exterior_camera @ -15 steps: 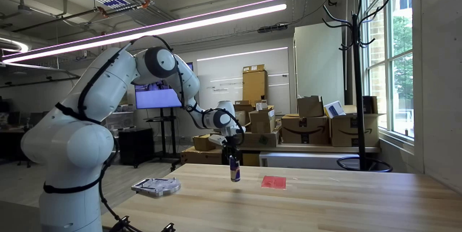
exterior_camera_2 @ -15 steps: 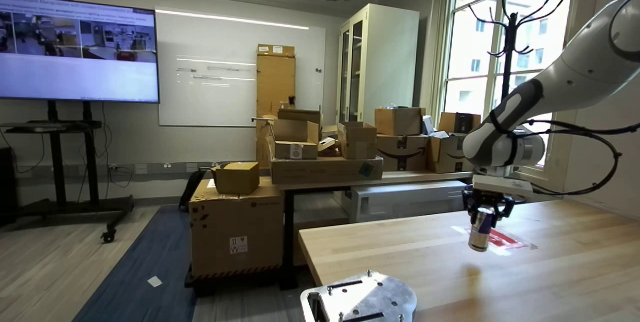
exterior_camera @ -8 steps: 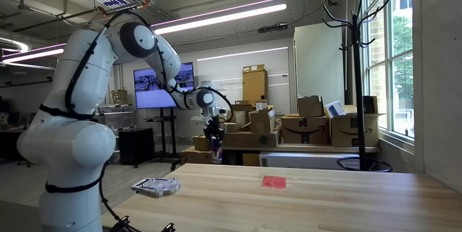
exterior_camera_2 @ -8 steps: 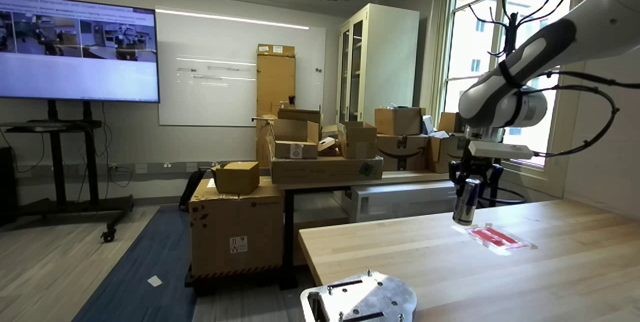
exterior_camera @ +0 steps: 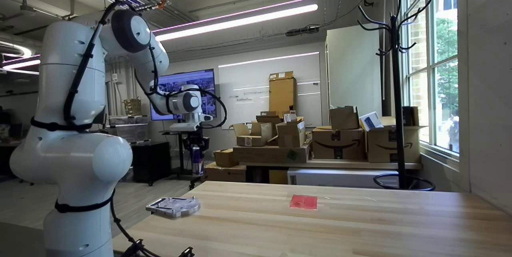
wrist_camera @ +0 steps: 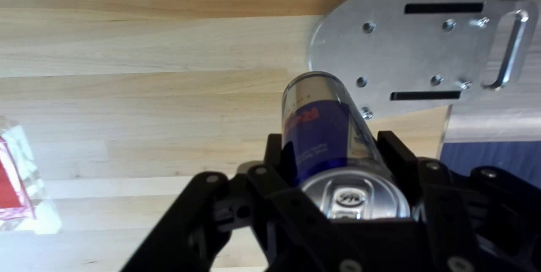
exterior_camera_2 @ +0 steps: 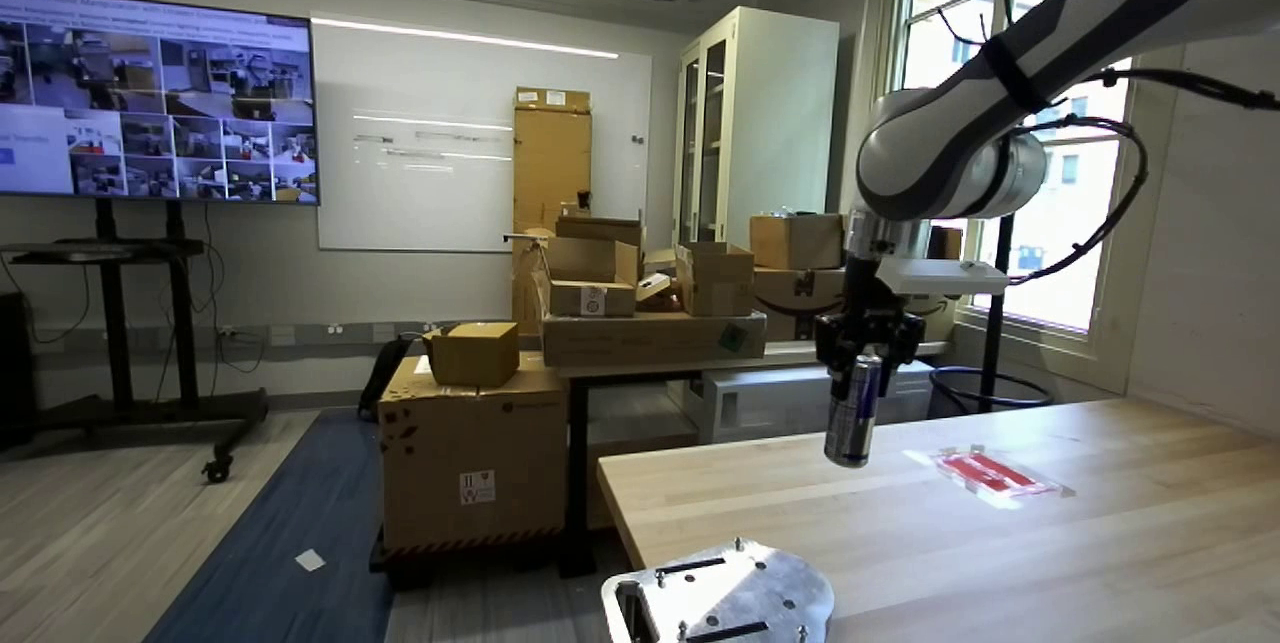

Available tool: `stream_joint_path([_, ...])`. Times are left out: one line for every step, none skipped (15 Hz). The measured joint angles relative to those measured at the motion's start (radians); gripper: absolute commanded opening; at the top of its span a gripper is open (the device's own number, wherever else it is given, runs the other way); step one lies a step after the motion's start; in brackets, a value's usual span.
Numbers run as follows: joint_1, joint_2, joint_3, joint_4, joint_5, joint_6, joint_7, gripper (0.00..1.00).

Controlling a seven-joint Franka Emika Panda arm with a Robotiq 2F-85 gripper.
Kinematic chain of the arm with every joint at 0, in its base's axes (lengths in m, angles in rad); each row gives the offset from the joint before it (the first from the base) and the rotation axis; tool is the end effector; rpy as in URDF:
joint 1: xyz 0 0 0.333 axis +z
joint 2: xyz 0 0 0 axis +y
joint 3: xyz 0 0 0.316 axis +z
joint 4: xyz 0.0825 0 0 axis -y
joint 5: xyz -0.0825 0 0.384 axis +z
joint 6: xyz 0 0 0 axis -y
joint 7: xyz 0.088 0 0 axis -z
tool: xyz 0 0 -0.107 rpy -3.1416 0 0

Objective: Put the can on top of the silver object on the left.

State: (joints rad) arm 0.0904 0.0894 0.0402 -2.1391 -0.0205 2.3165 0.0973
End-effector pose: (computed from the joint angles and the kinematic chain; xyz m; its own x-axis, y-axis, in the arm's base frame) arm 0.5571 0.0725 0.3721 0.9950 0.0462 0.0887 0.0460 -0.9989 0.0040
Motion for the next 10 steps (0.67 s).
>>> stream_joint_path([0.021,0.000,0.021,-0.008,-0.003,0.000,0.000,0.34])
stream_joint_path([0.042,0.003,0.041,-0.015,-0.010,0.000,0.000,0.34])
stream_joint_path([0.060,0.008,0.059,-0.020,-0.019,0.000,0.001,0.34])
stream_joint_path([0.076,0.015,0.072,-0.023,-0.028,0.000,0.001,0.34])
stream_joint_path([0.088,0.024,0.083,-0.024,-0.035,0.003,0.001,0.34])
stream_joint_path([0.100,0.035,0.092,-0.024,-0.041,0.007,0.001,0.34])
stream_joint_path([0.108,0.046,0.099,-0.024,-0.046,0.014,0.001,0.34])
stream_joint_path([0.115,0.058,0.104,-0.024,-0.052,0.025,0.001,0.34])
stream_joint_path([0.121,0.071,0.107,-0.023,-0.059,0.040,0.001,0.34])
stream_joint_path([0.127,0.085,0.109,-0.023,-0.065,0.058,0.001,0.34])
